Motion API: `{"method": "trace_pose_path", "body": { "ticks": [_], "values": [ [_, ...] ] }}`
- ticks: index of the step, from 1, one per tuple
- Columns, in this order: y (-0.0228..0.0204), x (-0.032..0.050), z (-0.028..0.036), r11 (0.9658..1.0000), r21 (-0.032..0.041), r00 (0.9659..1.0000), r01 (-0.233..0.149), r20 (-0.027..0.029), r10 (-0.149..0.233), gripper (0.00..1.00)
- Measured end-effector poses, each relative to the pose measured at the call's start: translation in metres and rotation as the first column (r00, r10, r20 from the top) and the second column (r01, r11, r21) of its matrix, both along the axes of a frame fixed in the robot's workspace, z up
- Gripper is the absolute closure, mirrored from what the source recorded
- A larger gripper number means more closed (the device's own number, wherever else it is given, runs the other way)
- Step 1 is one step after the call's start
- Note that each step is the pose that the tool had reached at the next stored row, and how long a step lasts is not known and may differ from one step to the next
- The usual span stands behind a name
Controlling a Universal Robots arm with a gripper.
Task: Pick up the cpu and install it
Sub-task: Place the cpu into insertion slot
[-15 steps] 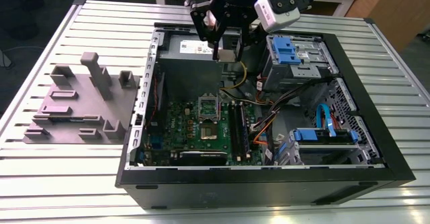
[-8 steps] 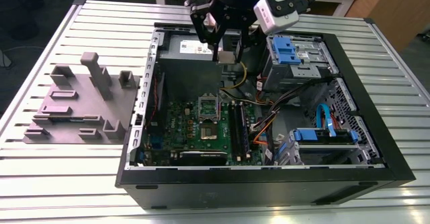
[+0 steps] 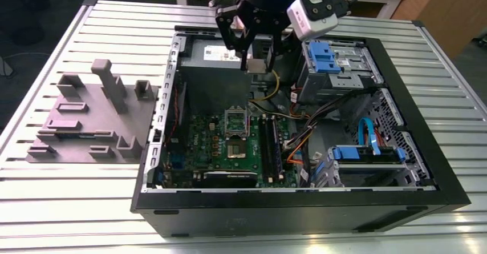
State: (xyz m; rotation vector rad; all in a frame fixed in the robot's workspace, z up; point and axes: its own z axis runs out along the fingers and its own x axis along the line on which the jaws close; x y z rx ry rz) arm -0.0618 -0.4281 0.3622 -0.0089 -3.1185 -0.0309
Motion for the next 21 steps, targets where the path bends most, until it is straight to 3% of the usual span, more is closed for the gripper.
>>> {"method": "trace_pose_path", "body": {
  "ticks": [21],
  "values": [
    [0.0, 0.0, -0.0025, 1.0, 0.0, 1.0, 0.0, 0.0, 0.0, 0.53]
  ]
}}
